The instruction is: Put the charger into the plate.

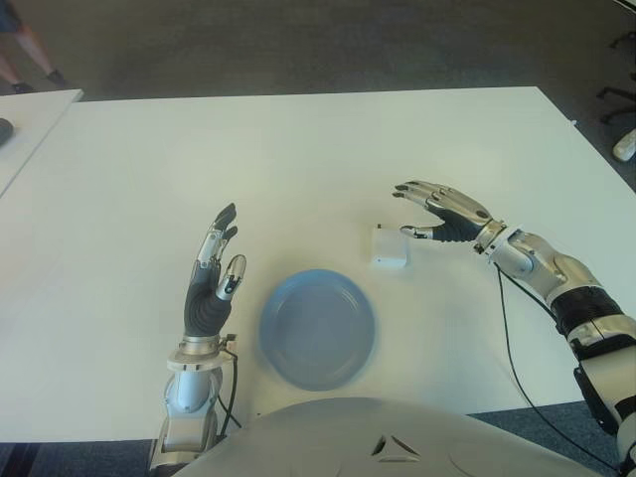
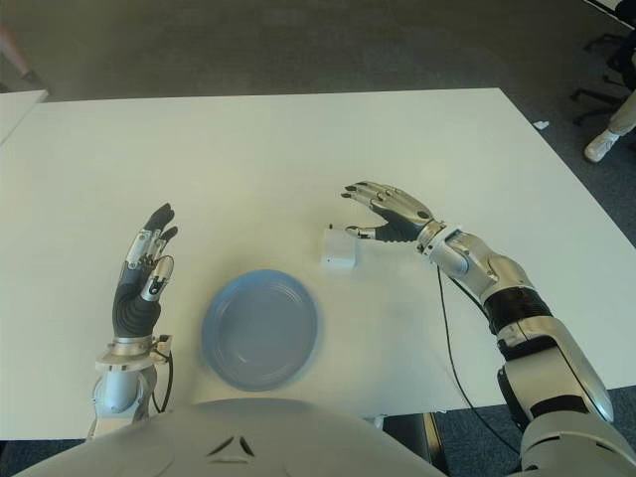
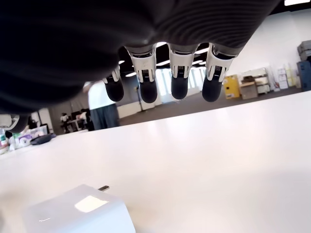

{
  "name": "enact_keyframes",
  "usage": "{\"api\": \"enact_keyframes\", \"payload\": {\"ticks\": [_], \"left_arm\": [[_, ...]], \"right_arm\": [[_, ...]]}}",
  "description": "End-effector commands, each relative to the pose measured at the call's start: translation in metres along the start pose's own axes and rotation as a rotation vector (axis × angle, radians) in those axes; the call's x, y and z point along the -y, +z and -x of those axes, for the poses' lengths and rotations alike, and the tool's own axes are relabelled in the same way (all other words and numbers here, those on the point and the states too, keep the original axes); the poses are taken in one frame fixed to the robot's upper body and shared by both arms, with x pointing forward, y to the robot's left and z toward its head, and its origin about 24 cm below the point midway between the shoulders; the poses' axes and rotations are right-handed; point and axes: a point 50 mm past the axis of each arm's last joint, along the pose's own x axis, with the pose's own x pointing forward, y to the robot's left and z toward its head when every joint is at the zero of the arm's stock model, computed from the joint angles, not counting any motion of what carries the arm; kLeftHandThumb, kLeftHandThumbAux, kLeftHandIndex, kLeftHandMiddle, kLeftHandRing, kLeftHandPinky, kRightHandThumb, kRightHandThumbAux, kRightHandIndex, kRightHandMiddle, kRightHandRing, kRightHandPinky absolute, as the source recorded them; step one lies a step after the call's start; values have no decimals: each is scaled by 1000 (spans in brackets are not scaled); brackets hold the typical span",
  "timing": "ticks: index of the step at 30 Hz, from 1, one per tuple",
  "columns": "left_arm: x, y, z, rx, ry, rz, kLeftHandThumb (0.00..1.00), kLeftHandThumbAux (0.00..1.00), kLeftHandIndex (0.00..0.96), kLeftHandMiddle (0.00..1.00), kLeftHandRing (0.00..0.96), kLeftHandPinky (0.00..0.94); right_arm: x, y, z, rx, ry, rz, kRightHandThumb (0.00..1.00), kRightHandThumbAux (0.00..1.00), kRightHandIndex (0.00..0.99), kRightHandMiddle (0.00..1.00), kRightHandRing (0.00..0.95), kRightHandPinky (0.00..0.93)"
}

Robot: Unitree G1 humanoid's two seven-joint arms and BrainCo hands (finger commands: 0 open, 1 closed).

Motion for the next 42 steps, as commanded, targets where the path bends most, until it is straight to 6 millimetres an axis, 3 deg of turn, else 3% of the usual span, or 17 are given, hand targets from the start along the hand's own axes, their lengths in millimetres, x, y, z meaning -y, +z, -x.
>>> {"api": "enact_keyframes", "payload": {"ticks": [1,23,42], "left_arm": [[1,-3,-1,0,-22,9,328,290,95,10,0,4],[-3,-3,2,3,-30,4,312,256,93,26,3,26],[-3,-2,-1,20,-50,-16,220,230,91,47,21,41]], "right_arm": [[0,0,7,-46,22,-8,246,141,0,0,0,0],[-10,-2,34,-246,4,-83,294,121,0,0,0,0],[-36,34,43,-369,-33,-143,318,133,0,0,0,0]]}}
